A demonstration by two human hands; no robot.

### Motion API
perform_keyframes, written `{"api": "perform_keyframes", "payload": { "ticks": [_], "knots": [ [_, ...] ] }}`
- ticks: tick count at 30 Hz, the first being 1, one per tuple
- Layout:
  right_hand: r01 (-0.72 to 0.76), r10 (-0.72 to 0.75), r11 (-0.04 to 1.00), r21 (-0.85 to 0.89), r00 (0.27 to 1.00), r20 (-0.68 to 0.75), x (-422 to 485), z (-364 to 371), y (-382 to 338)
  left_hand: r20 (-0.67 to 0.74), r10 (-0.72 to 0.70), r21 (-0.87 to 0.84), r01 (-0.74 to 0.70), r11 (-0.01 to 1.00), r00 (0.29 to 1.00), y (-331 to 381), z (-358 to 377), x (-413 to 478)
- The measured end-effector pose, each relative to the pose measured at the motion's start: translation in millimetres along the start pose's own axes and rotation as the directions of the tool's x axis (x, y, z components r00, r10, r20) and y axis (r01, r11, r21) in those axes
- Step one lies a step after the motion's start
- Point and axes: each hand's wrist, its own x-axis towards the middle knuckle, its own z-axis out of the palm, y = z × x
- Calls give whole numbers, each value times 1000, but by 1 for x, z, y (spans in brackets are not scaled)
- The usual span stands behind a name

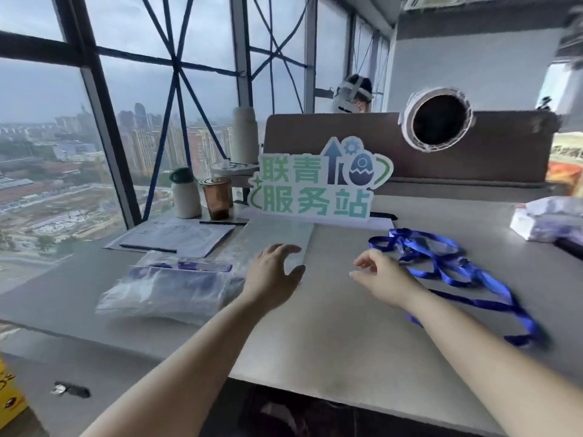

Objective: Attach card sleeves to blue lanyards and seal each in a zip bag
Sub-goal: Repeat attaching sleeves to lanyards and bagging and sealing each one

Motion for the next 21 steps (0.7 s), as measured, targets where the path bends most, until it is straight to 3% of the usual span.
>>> {"api": "perform_keyframes", "payload": {
  "ticks": [8,12,14,16,19,21],
  "knots": [
    [-198,189,979,-44,969,-158,-38,-50,88,220,97,-35,-92,995,971,55,83,14],
    [-228,204,967,-115,961,-187,-37,-56,110,209,93,32,-102,994,974,61,98,21],
    [-215,179,961,-176,964,-196,-34,-55,111,136,6,260,-42,965,991,55,96,25],
    [-185,139,950,-250,972,-191,-29,-52,107,96,-166,427,110,897,981,41,90,31],
    [-140,91,936,-322,982,-163,-19,-42,98,126,-352,463,259,848,928,16,82,34],
    [-103,51,929,-355,987,-152,-10,-31,91,150,-311,438,219,872,938,6,80,32]
  ]
}}
